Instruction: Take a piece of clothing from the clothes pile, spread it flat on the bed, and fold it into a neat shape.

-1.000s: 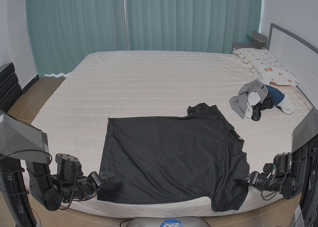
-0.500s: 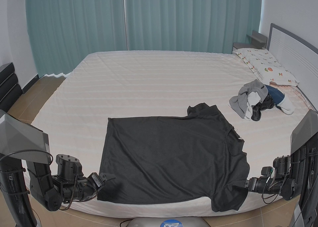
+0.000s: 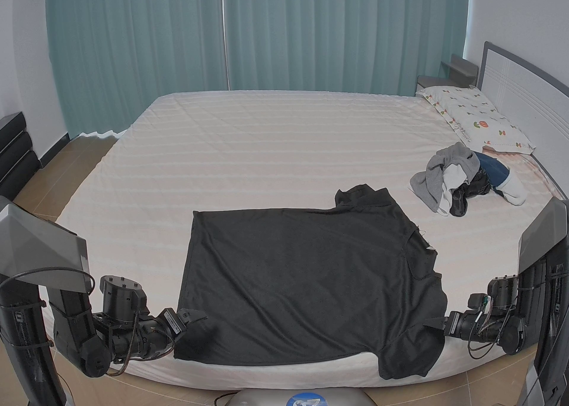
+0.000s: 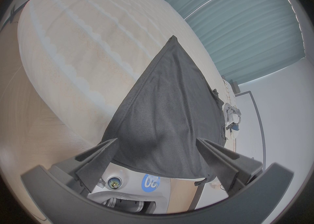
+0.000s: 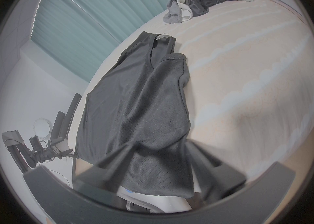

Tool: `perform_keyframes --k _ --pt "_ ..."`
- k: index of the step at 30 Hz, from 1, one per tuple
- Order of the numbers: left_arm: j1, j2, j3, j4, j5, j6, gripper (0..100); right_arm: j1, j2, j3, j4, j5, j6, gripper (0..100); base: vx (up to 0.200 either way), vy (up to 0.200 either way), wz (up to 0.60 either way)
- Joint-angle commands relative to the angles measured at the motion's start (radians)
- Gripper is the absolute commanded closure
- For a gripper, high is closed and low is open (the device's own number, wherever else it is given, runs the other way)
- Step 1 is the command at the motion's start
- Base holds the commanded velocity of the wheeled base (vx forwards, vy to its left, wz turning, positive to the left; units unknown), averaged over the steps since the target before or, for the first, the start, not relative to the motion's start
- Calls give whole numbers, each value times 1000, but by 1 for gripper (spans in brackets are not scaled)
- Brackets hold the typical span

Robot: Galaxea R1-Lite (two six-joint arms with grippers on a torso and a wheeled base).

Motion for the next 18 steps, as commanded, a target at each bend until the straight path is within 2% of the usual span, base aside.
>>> perform_keyframes --k 1,4,9,18 --pt "4 0 -3 -1 0 -1 0 -1 -15 -6 -12 2 13 100 0 0 0" --pt "6 0 -4 -1 0 -3 0 -1 -37 -35 -10 -1 56 100 0 0 0" --pt "6 0 -4 -1 0 -3 0 -5 -35 -109 -10 -45 160 100 0 0 0" --pt "6 2 -6 0 0 -1 0 -17 -34 -124 -10 -54 186 100 0 0 0"
